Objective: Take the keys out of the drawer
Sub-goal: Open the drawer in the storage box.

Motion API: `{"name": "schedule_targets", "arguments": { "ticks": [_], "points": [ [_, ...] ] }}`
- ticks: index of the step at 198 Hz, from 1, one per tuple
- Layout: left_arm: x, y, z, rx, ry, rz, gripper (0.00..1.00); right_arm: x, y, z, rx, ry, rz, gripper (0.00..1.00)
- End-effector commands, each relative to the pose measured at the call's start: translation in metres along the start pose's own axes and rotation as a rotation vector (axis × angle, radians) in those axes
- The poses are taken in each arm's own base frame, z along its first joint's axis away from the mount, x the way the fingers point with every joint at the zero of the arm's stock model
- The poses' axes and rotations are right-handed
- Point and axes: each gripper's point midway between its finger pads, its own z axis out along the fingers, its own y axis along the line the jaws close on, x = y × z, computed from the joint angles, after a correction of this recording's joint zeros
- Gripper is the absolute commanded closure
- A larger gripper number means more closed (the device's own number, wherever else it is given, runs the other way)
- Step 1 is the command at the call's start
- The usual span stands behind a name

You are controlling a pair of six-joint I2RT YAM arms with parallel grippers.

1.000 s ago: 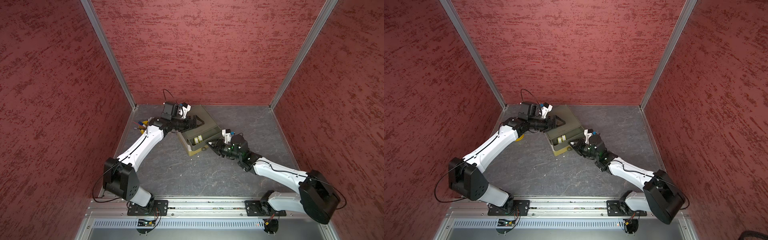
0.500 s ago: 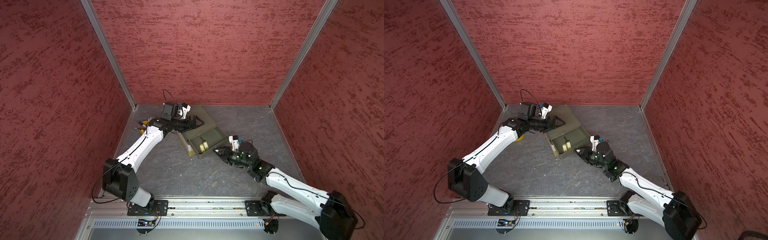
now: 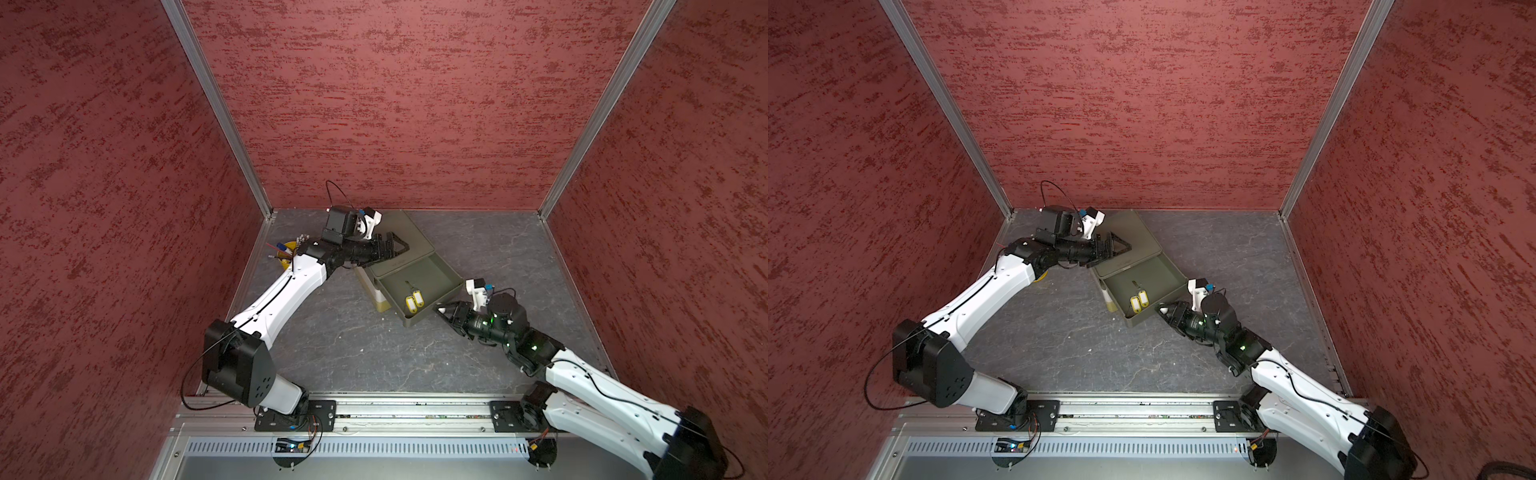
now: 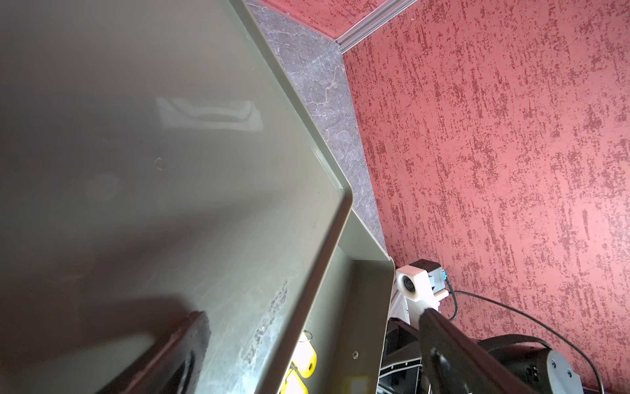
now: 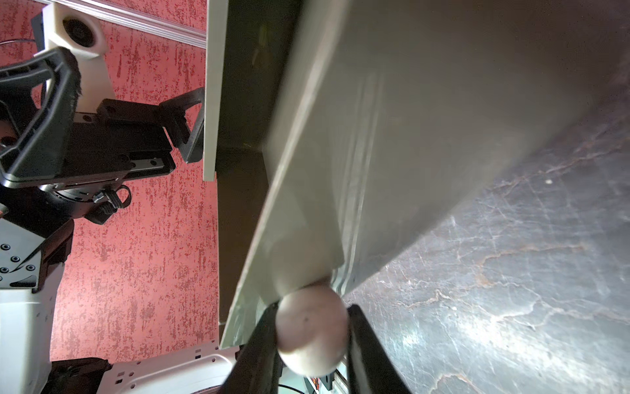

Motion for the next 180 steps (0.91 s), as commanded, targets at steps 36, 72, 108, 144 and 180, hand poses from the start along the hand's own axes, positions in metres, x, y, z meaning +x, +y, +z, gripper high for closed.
{"name": "schedule_targets", "arguments": {
  "ticks": [36, 72, 108, 144, 180],
  "points": [
    [0.033, 0.033, 0.012, -0.099, 0.1, -0.106, 0.0, 0.011, -0.029, -0.005, 0.107, -0.008, 0.013, 0.82],
    [0.034, 0.034, 0.013, -0.098, 0.104, -0.107, 0.0, 0.012, -0.032, -0.01, 0.12, -0.018, 0.013, 0.81],
    [0.033, 0.034, 0.016, -0.095, 0.106, -0.108, 0.0, 0.013, -0.035, -0.01, 0.126, -0.014, 0.017, 0.61],
    [0.033, 0.035, 0.019, -0.092, 0.11, -0.109, 0.0, 0.013, -0.036, -0.015, 0.149, -0.016, 0.005, 0.53],
    [0.03, 0.034, 0.021, -0.087, 0.107, -0.108, 0.0, 0.017, -0.038, -0.033, 0.206, -0.001, -0.016, 0.45]
  ]
}}
